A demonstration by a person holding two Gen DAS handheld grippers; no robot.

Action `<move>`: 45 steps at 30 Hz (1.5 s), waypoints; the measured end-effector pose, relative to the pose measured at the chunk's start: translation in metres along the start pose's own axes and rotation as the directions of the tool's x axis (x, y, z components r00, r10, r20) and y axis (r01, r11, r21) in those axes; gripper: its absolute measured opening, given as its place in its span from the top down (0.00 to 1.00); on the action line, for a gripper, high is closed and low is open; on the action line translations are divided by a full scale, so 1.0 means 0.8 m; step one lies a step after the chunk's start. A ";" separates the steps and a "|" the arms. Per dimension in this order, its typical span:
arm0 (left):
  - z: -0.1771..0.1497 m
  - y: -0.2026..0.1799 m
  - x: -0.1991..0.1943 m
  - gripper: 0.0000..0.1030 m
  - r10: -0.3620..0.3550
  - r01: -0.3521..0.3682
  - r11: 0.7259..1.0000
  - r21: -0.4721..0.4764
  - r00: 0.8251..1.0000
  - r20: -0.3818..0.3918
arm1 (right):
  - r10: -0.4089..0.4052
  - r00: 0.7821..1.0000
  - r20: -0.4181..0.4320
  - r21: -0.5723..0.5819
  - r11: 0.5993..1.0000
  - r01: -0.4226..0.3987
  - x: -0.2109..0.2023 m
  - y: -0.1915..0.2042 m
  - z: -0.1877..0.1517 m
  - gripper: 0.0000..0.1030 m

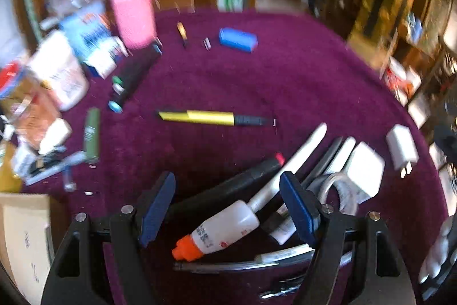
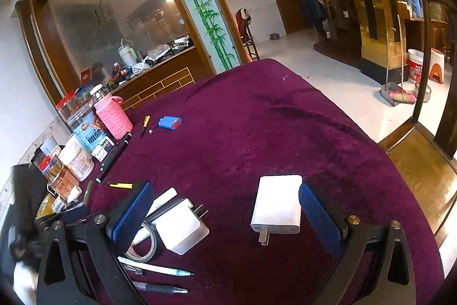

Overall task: Organize rigid objects
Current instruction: 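Grasp the black marker with red cap using the left tool, then carry the red-capped marker to the tray with left tool while right tool grasps the black tape roll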

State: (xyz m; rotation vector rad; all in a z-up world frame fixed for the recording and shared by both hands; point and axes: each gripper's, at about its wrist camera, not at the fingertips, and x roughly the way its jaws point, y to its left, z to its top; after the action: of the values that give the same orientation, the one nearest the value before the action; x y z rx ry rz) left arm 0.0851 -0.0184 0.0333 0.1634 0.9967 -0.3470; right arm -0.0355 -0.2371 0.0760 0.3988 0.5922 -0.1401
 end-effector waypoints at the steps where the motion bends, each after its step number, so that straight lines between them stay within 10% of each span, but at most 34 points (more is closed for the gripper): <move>1: -0.004 -0.003 0.009 0.28 0.000 0.001 1.000 0.019 0.999 -0.033 | -0.004 1.000 0.000 -0.004 1.000 0.004 0.000 0.001 -0.001 0.01; 10: -0.072 -0.049 -0.028 0.73 -0.149 0.163 0.976 0.142 0.983 -0.105 | -0.007 1.000 -0.029 -0.007 1.000 0.007 0.007 0.000 -0.004 0.01; 21: -0.065 -0.048 -0.047 0.72 -0.215 0.219 0.973 0.070 0.975 -0.059 | -0.014 0.998 -0.056 -0.005 1.000 0.014 0.012 0.000 -0.008 0.01; 39: -0.072 -0.058 -0.021 0.85 0.063 -0.063 0.986 0.157 0.998 0.003 | -0.020 0.997 -0.079 0.008 1.000 0.021 0.019 -0.002 -0.009 0.01; 45: -0.077 -0.029 -0.064 0.86 -0.058 0.056 0.998 0.039 0.996 0.068 | 0.007 0.997 -0.077 0.010 1.000 -0.006 0.020 -0.003 -0.010 0.01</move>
State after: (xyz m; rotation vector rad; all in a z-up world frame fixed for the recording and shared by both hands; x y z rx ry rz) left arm 0.0029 -0.0116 0.0438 0.1554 0.9284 -0.4207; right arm -0.0275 -0.2364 0.0600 0.4168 0.6665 -0.1218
